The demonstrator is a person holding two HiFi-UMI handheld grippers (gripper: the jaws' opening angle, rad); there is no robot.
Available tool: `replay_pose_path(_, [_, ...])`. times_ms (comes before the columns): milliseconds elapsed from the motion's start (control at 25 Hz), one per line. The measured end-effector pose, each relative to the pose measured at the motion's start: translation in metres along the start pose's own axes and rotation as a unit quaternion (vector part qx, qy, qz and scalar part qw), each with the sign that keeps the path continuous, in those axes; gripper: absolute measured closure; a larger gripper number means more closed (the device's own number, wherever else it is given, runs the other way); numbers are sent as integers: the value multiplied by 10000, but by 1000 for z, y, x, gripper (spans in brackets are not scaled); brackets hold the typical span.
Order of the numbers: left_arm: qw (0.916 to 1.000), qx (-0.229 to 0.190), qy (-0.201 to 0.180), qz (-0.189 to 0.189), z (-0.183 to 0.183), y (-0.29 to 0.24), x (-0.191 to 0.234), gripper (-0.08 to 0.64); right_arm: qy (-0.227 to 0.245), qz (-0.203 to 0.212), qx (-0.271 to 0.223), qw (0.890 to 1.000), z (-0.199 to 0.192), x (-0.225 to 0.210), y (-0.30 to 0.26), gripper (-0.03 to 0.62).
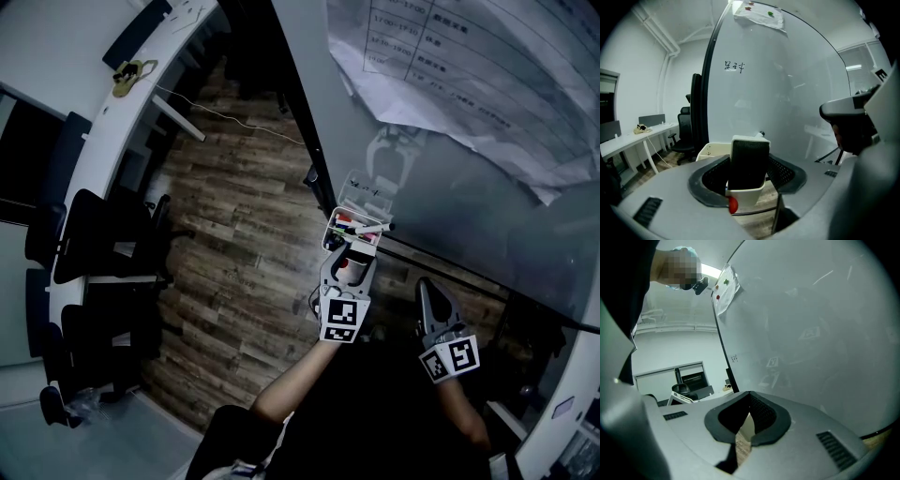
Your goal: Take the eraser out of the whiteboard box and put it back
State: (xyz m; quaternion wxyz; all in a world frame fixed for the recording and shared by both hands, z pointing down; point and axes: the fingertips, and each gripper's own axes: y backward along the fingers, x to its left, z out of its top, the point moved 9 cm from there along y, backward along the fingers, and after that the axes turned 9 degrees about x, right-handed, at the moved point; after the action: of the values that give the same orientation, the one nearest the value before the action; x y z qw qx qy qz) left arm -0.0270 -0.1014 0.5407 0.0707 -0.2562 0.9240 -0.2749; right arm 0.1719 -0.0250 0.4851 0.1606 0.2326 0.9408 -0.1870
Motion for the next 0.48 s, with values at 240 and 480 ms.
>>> replay_pose_path(240, [9997,-213,17,78,8,14,-3,307,27,52,-69,10000,0,3,9,577])
replay_pose_path(480, [9986,-498,83,174,17,33,-6,310,38,138,-113,9998,-3,6,19,577])
